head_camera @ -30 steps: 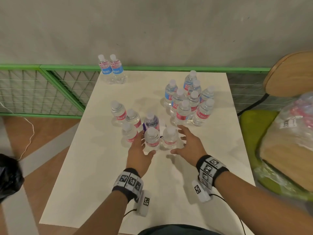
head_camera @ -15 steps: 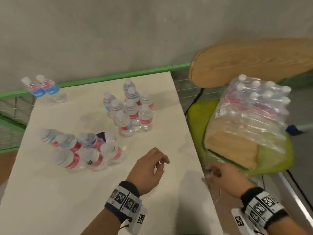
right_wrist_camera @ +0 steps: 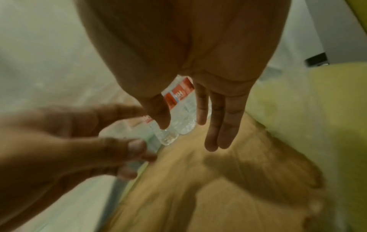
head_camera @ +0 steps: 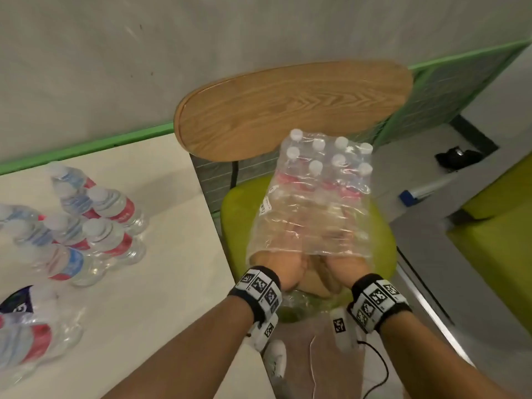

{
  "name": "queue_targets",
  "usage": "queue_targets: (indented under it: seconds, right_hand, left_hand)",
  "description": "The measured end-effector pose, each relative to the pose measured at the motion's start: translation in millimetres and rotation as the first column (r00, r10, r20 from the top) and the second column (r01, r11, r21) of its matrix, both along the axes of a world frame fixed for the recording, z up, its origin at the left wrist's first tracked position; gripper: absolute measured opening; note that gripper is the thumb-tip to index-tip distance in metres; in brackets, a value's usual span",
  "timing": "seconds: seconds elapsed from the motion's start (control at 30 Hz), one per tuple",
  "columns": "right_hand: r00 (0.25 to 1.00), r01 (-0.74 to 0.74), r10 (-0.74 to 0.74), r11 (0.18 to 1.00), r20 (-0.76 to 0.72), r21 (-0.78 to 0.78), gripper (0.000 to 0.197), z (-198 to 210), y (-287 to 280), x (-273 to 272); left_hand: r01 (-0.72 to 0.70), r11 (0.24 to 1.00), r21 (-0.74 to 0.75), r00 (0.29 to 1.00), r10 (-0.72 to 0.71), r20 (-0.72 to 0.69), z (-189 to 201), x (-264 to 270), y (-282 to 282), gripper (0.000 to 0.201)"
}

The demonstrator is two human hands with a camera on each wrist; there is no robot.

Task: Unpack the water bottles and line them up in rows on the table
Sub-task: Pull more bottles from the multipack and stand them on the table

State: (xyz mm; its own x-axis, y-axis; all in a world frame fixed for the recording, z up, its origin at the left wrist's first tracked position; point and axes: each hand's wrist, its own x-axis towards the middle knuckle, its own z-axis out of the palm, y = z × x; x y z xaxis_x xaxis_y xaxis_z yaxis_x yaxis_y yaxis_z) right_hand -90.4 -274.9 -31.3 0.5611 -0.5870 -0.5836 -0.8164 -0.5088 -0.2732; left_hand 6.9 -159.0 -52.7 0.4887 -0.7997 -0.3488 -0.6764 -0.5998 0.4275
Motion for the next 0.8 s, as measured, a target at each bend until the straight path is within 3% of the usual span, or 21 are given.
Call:
queue_targets:
  seconds: [0.1, 0.2, 0.27, 0.33, 0.37, 0.43, 0.53, 0.63, 0.73, 0.77, 0.8]
  right_hand:
    - [0.996, 0.066, -0.069, 0.997, 0.058, 0.042, 0.036, 1, -20, 19]
    - [0.967, 0.141, -0.137, 0.990, 0.215, -0.004, 0.016, -5, -43, 41]
    - [0.951, 0.160, -0.158, 0.987, 0.267, 0.013, 0.013, -7, -53, 50]
    - [0.896, 0.198, -0.234, 0.971, 0.378, 0.133, 0.010, -4, -57, 56]
    - [0.832, 0.238, -0.298, 0.954, 0.468, 0.184, 0.007, -2, -61, 59]
    - [0.797, 0.268, -0.312, 0.950, 0.518, 0.159, 0.011, 1, -70, 64]
    - [0.917, 0.208, -0.191, 0.978, 0.350, -0.010, 0.036, 2, -85, 67]
    - [0.983, 0.084, -0.066, 0.992, 0.173, -0.095, 0.038, 5, -97, 67]
    - [0.964, 0.102, -0.057, 0.981, 0.261, -0.163, 0.040, 9, -103, 79]
    - [0.951, 0.123, -0.076, 0.982, 0.298, -0.141, 0.038, 9, -101, 83]
    - [0.957, 0.129, -0.092, 0.985, 0.276, -0.118, 0.036, 7, -98, 86]
  left_hand:
    - [-0.145, 0.986, -0.077, 0.983, 0.134, -0.124, 6, 12, -33, 0.015]
    - [-0.182, 0.960, -0.211, 0.982, 0.169, -0.081, 9, 32, -63, 0.025]
    - [-0.236, 0.938, -0.253, 0.966, 0.200, -0.162, 11, 36, -76, 0.027]
    - [-0.257, 0.903, -0.343, 0.962, 0.208, -0.175, 13, 41, -83, 0.030]
    - [-0.255, 0.892, -0.372, 0.965, 0.209, -0.161, 19, 43, -85, 0.031]
    - [-0.302, 0.873, -0.383, 0.951, 0.246, -0.188, 21, 47, -88, 0.026]
    - [-0.245, 0.936, -0.252, 0.961, 0.200, -0.191, 3, 45, -82, 0.041]
    - [-0.077, 0.993, -0.091, 0.993, 0.068, -0.101, -10, 35, -54, 0.036]
    - [-0.132, 0.980, -0.147, 0.985, 0.112, -0.135, -8, 22, -37, 0.008]
    - [-0.145, 0.978, -0.149, 0.977, 0.118, -0.177, -4, 16, -32, 0.011]
    - [-0.128, 0.981, -0.147, 0.978, 0.101, -0.181, -8, 13, -25, 0.030]
